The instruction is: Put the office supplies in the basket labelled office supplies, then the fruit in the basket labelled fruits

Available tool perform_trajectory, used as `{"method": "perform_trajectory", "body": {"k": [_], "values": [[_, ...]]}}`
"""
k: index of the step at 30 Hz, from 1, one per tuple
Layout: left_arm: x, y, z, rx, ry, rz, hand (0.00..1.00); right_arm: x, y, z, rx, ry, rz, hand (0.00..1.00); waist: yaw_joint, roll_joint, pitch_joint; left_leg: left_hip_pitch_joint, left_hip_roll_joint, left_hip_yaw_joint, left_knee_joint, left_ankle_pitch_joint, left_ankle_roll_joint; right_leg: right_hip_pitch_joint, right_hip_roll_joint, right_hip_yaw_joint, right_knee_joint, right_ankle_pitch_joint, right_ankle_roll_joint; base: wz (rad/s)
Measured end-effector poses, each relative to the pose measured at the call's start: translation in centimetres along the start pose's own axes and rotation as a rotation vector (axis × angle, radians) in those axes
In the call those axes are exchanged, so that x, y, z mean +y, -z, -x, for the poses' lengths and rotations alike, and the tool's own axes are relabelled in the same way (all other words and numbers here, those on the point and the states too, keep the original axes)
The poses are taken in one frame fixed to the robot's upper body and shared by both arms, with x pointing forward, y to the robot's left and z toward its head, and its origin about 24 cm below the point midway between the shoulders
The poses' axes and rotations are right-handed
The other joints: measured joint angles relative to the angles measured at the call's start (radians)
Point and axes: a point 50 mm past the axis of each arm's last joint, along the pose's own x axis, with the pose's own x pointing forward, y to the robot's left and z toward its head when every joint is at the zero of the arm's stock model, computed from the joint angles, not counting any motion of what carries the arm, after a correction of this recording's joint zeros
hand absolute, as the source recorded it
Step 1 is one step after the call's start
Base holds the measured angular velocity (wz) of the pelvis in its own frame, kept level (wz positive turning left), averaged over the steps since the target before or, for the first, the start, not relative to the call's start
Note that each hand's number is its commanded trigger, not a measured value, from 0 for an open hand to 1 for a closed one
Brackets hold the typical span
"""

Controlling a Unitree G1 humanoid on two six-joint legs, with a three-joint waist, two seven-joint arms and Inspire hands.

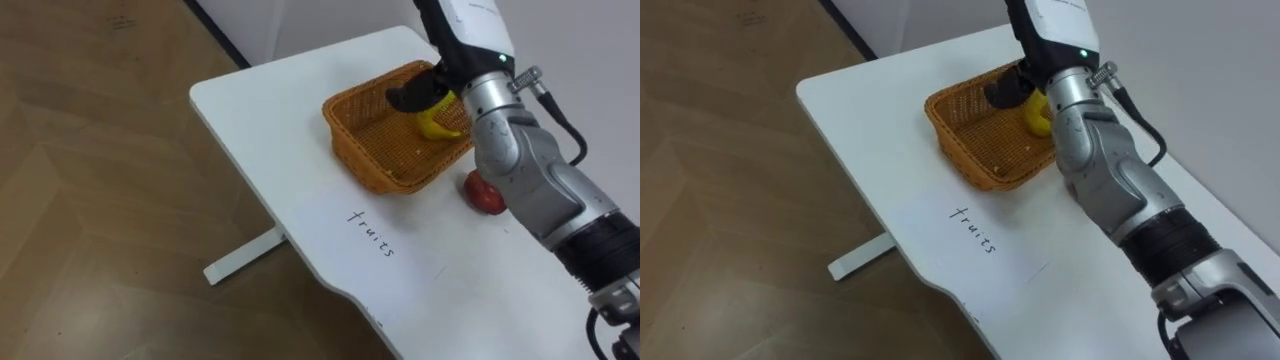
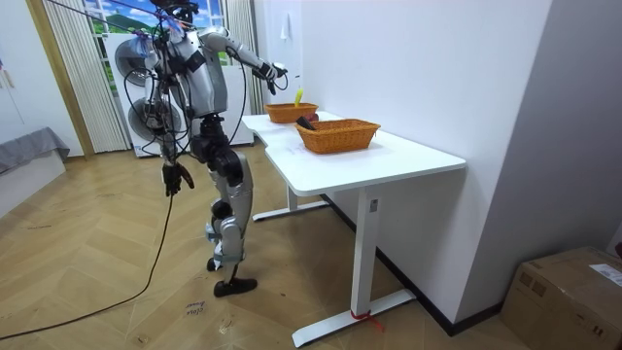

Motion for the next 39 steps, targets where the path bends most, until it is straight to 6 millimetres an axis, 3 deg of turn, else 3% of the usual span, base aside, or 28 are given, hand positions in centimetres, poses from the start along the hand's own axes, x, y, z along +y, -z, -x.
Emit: {"method": "perform_trajectory", "body": {"k": [8,12,17,25,33,35,39], "values": [[-0.1,0.1,0.0,0.002,0.000,-0.005,0.00,0.0,-0.1,0.0,-0.005,-0.005,-0.015,0.00,-0.019,-0.004,-0.0030,0.003,0.001,0.002,-0.002,0.002,0.000,0.002,0.001,0.000,0.000,0.000,0.000,0.00],[-0.1,0.4,0.1,0.012,-0.001,-0.009,0.00,0.0,-0.1,0.0,-0.005,-0.004,-0.016,0.00,-0.044,-0.011,-0.0087,0.002,0.000,0.002,-0.002,0.002,0.000,0.001,0.001,0.004,0.000,0.000,0.000,0.00],[-0.3,0.8,0.2,0.023,0.008,-0.018,0.00,-1.0,-0.4,-0.2,-0.015,0.029,-0.047,0.00,-0.073,-0.004,-0.0104,-0.001,0.001,0.012,0.009,0.002,0.002,0.002,0.002,0.024,0.000,0.000,0.000,-0.02],[-0.4,0.7,0.2,0.018,0.008,-0.008,0.00,-1.7,1.0,0.3,0.049,0.066,-0.150,0.00,-0.106,0.041,-0.0283,0.005,-0.001,0.020,0.010,0.004,0.007,0.004,-0.008,0.021,0.002,0.000,0.000,-0.04],[-0.8,0.8,0.4,0.019,0.006,0.012,0.00,-1.6,1.4,0.5,0.080,0.058,-0.241,0.00,-0.148,0.054,-0.0252,0.015,0.001,0.030,0.010,0.006,0.007,0.006,-0.011,0.027,0.009,0.000,0.000,-0.03],[-0.9,0.8,0.4,0.019,0.009,0.011,0.00,-1.6,1.4,0.5,0.079,0.059,-0.243,0.00,-0.155,0.062,-0.0225,0.019,0.001,0.032,0.010,0.005,0.008,0.006,-0.013,0.029,0.019,0.000,0.000,0.00],[-1.1,0.9,0.6,0.011,0.018,-0.004,0.00,-1.6,1.4,0.5,0.080,0.059,-0.261,0.00,-0.183,0.085,-0.0258,0.021,-0.003,0.035,0.010,0.007,0.013,0.009,-0.017,0.034,0.019,0.000,0.000,0.00]]}}
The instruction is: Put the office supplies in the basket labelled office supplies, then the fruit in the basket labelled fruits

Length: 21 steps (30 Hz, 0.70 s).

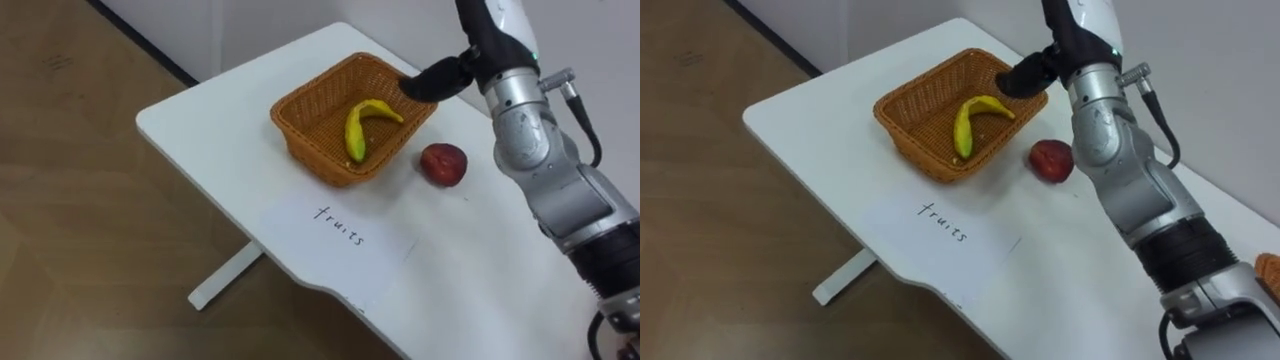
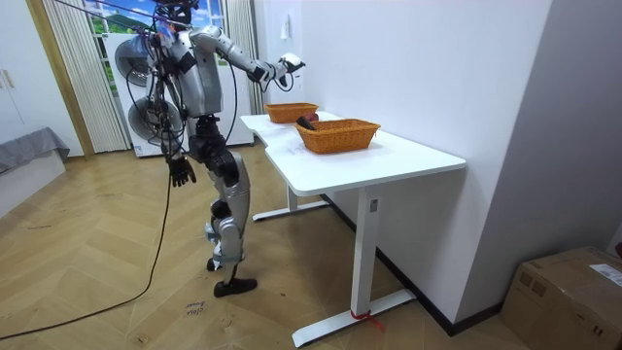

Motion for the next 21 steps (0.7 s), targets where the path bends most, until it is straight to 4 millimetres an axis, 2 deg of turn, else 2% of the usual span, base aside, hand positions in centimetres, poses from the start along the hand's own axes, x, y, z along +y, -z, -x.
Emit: {"method": "perform_trajectory", "body": {"k": [2,4,8,10,14,15,18,21], "values": [[0.1,0.0,0.1,-0.008,-0.003,0.000,0.00,0.0,0.1,0.0,0.007,0.000,-0.022,0.00,-0.003,0.009,0.0054,0.013,0.002,0.007,-0.002,-0.001,0.001,0.010,0.000,0.006,0.000,0.000,0.000,-0.07],[0.1,0.1,0.1,-0.005,0.000,0.000,0.00,-0.1,0.5,0.2,0.026,0.003,-0.034,0.00,-0.006,0.018,0.0028,0.022,0.002,0.011,-0.004,-0.002,0.003,0.016,-0.001,0.012,0.000,-0.001,0.002,-0.06],[-0.3,0.5,0.2,0.012,0.023,0.002,0.00,-0.4,2.2,1.1,0.093,0.017,-0.052,0.00,-0.007,0.027,0.0034,0.048,0.002,0.016,-0.009,-0.004,0.005,0.037,-0.003,0.022,0.000,-0.002,0.003,-0.01],[-0.8,0.9,0.5,0.025,0.042,0.003,0.00,-0.8,3.4,1.9,0.136,0.020,-0.062,0.00,-0.006,0.042,0.0005,0.066,0.001,0.022,-0.009,-0.006,0.009,0.052,-0.004,0.029,0.002,-0.003,0.005,-0.08],[-1.3,1.3,0.6,0.035,0.079,0.003,0.00,-0.7,3.7,2.3,0.149,0.014,-0.072,0.00,-0.009,0.066,-0.0038,0.084,0.002,0.037,-0.011,-0.008,0.011,0.063,-0.008,0.046,0.004,-0.005,0.009,-0.15],[-1.3,1.4,0.6,0.036,0.086,0.003,0.00,-0.6,3.6,2.6,0.145,0.005,-0.081,0.00,-0.010,0.073,-0.0081,0.087,0.002,0.041,-0.011,-0.011,0.007,0.064,-0.013,0.046,0.004,-0.006,0.010,-0.10],[-1.3,1.2,0.8,0.022,0.094,0.003,0.00,-0.3,3.6,2.7,0.159,-0.006,-0.156,0.00,-0.017,0.088,-0.0052,0.101,0.002,0.047,-0.011,-0.011,0.007,0.077,-0.015,0.045,0.002,-0.006,0.011,-0.05],[-1.2,1.6,1.0,0.025,0.101,-0.008,0.00,0.6,4.1,3.3,0.196,-0.022,-0.224,0.00,-0.021,0.094,-0.0042,0.109,0.000,0.049,0.000,-0.016,0.010,0.084,-0.017,0.046,-0.001,-0.011,0.018,0.01]]}}
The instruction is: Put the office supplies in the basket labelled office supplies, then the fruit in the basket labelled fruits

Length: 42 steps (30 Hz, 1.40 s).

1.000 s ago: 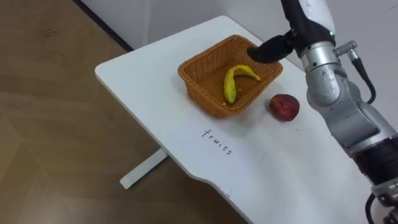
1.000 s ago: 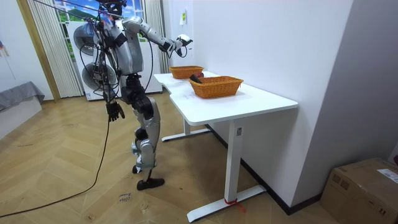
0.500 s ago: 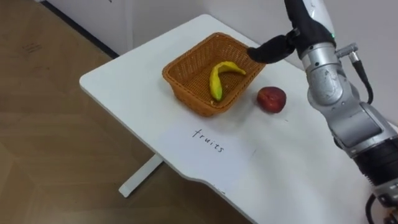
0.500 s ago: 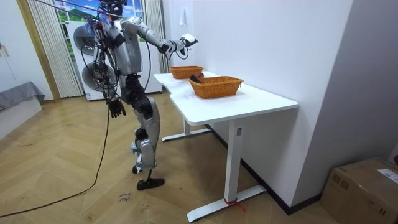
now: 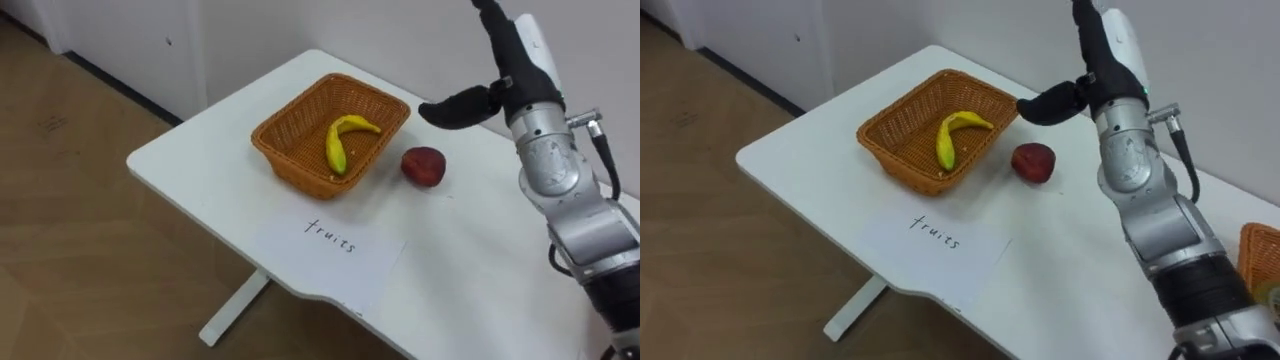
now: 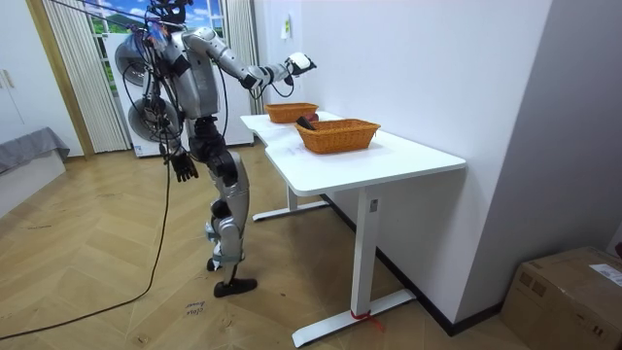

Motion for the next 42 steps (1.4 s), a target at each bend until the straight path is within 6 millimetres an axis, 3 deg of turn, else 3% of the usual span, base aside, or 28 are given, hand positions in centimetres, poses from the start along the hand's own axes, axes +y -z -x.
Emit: {"method": "perform_trajectory", "body": {"k": [16,29,34,42], "values": [[0.1,1.3,0.3,0.049,0.003,-0.020,0.00,2.1,5.7,1.9,0.326,-0.036,-0.431,0.00,-0.005,0.004,0.0029,0.011,-0.015,-0.001,-0.001,-0.008,0.022,0.018,-0.005,0.008,0.003,-0.009,0.016,0.01],[-0.1,1.7,0.4,0.062,0.010,-0.025,0.00,3.1,5.9,2.4,0.342,-0.090,-0.481,0.00,-0.008,0.010,0.0042,0.027,-0.017,-0.014,-0.002,-0.015,0.021,0.041,-0.004,-0.001,0.000,-0.009,0.016,0.02],[-0.6,2.5,0.7,0.092,0.044,-0.038,0.00,3.3,6.0,2.5,0.340,-0.116,-0.485,0.00,-0.008,0.027,-0.0036,0.026,-0.018,-0.016,0.004,-0.018,0.017,0.041,-0.005,-0.001,0.003,-0.008,0.016,0.00],[-0.8,2.8,0.7,0.117,0.073,-0.039,0.00,3.4,6.1,2.6,0.355,-0.128,-0.484,0.00,-0.009,0.026,-0.0050,0.012,-0.020,-0.025,0.004,-0.011,0.018,0.031,-0.004,-0.010,0.003,-0.008,0.016,0.04]]}}
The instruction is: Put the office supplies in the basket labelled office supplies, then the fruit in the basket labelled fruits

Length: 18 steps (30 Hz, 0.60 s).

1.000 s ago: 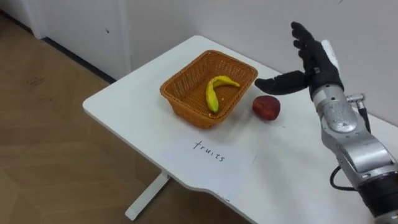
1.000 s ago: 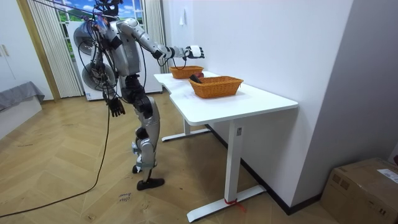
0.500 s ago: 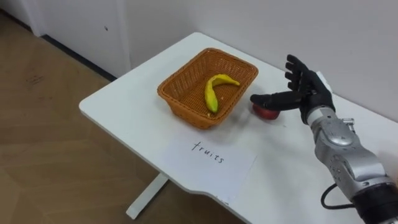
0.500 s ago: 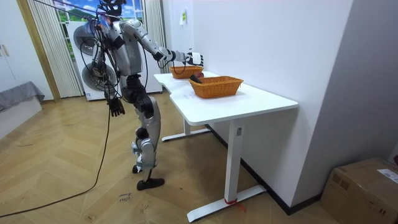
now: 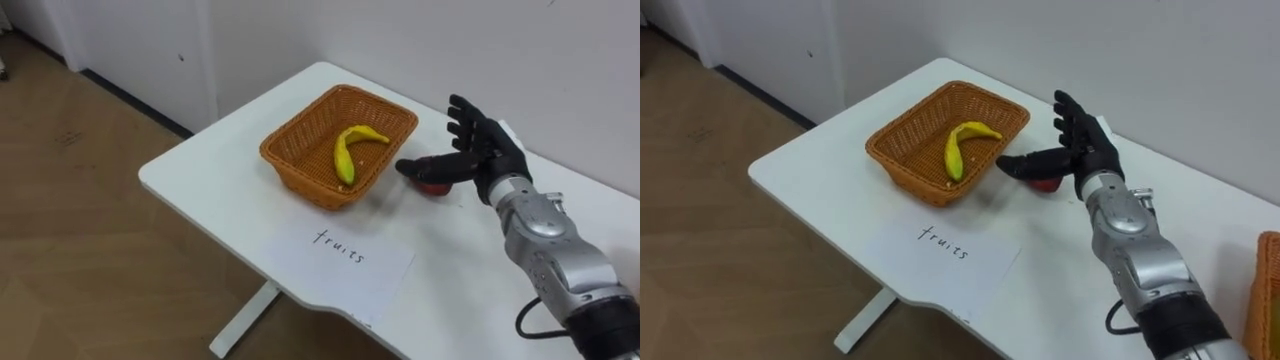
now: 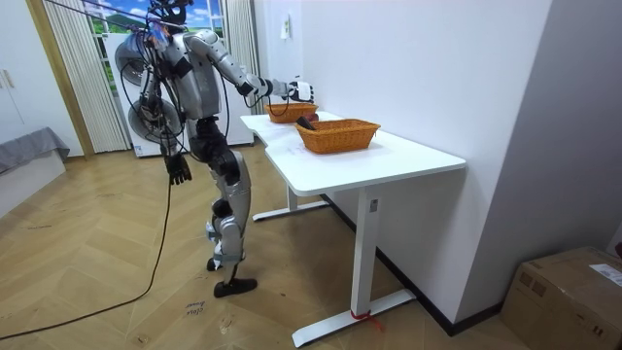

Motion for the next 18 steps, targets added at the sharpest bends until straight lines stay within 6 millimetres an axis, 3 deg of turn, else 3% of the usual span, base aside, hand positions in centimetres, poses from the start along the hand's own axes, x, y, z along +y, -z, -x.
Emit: {"method": "perform_trajectory", "body": {"k": [5,7,10,13,18], "values": [[0.1,-0.2,0.0,-0.011,-0.005,0.003,0.00,-0.4,0.8,0.0,0.035,0.026,0.005,0.00,0.003,-0.011,0.0018,-0.005,0.001,0.000,-0.001,0.000,0.000,-0.004,0.001,-0.006,-0.002,0.000,0.000,0.02],[0.1,-0.5,0.0,-0.022,-0.008,0.003,0.00,-0.7,1.2,0.0,0.050,0.047,0.012,0.00,0.005,-0.021,-0.0021,-0.017,0.002,0.000,-0.002,0.001,-0.001,-0.016,0.002,-0.006,-0.002,0.000,0.000,0.00],[0.3,-1.0,0.0,-0.047,-0.018,0.005,0.00,-0.9,1.5,0.0,0.063,0.077,0.012,0.00,0.005,-0.034,0.0022,-0.021,0.002,-0.001,-0.001,0.001,-0.001,-0.019,0.002,-0.009,-0.002,0.000,0.000,0.00],[0.3,-1.5,0.0,-0.068,-0.027,0.007,0.00,-1.1,1.5,0.0,0.062,0.104,0.011,0.00,0.002,-0.047,-0.0030,-0.036,0.002,-0.004,0.000,0.002,-0.001,-0.032,0.001,-0.016,-0.001,0.000,0.000,0.03],[0.4,-1.7,0.0,-0.075,-0.050,0.007,0.00,-1.4,1.4,0.0,0.062,0.143,-0.007,0.00,0.001,-0.050,-0.0011,-0.041,0.001,-0.007,0.000,0.002,-0.001,-0.036,0.001,-0.021,-0.001,0.000,0.000,0.01]]}}
